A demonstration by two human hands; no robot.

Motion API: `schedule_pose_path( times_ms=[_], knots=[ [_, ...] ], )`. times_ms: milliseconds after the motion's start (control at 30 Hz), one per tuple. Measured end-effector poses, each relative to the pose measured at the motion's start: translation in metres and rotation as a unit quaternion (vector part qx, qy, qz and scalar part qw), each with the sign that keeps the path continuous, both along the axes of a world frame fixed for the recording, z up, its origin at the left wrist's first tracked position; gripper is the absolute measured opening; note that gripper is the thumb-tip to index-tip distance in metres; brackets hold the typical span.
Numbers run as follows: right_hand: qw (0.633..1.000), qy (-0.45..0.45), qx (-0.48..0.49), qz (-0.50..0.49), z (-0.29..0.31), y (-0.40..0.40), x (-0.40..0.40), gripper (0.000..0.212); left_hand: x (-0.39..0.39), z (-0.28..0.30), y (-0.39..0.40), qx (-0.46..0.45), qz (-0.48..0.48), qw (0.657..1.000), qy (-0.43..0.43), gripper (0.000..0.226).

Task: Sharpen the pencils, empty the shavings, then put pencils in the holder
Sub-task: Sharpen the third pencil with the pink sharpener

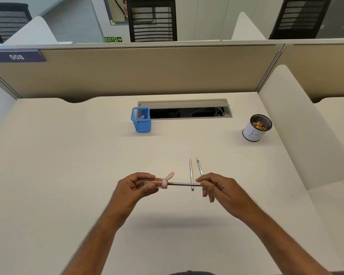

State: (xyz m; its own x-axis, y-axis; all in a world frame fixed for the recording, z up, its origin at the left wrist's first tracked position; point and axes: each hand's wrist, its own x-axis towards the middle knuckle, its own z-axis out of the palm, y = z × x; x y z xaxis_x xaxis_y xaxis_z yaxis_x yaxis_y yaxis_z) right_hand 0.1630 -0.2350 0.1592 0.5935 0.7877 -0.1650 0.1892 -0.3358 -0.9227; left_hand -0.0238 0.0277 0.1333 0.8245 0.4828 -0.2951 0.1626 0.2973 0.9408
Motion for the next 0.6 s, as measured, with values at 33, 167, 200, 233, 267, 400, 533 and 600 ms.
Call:
schedule_pose_path(
  times_ms=[33, 167, 200, 233, 267, 400, 533, 600],
  knots=[
    [1.000, -0.005, -0.006, -0.001, 0.0003, -0.0003, 0.0008, 0.030, -0.0001, 0.0008, 0.0001, 0.002, 0.004, 1.000, 0.001, 0.064],
    [0.997, -0.076, -0.001, -0.006, 0.0030, -0.0005, 0.0002, 0.025, 0.0014, 0.0047, -0.0009, -0.007, 0.015, 1.000, -0.005, 0.065],
    [0.995, -0.096, 0.003, -0.006, 0.0032, -0.0005, -0.0002, 0.023, 0.0021, 0.0051, -0.0015, -0.007, 0.016, 1.000, -0.005, 0.062],
    [0.993, -0.116, 0.004, -0.006, 0.0029, -0.0003, -0.0009, 0.021, 0.0028, 0.0051, -0.0020, -0.004, 0.015, 1.000, -0.003, 0.055],
    [0.991, -0.133, 0.002, -0.009, 0.0028, 0.0001, -0.0016, 0.020, 0.0035, 0.0050, -0.0023, 0.000, 0.013, 1.000, -0.002, 0.046],
    [0.990, -0.138, 0.000, -0.015, 0.0014, 0.0005, -0.0026, 0.015, 0.0035, 0.0040, -0.0010, 0.008, 0.004, 1.000, 0.000, 0.035],
    [0.999, -0.040, -0.006, -0.017, -0.0026, 0.0026, -0.0014, 0.019, 0.0027, 0.0038, -0.0006, 0.013, -0.010, 1.000, 0.006, 0.047],
    [1.000, 0.000, -0.011, -0.013, -0.0041, 0.0043, -0.0010, 0.024, 0.0012, 0.0017, -0.0004, 0.010, -0.016, 1.000, 0.007, 0.061]
  ],
)
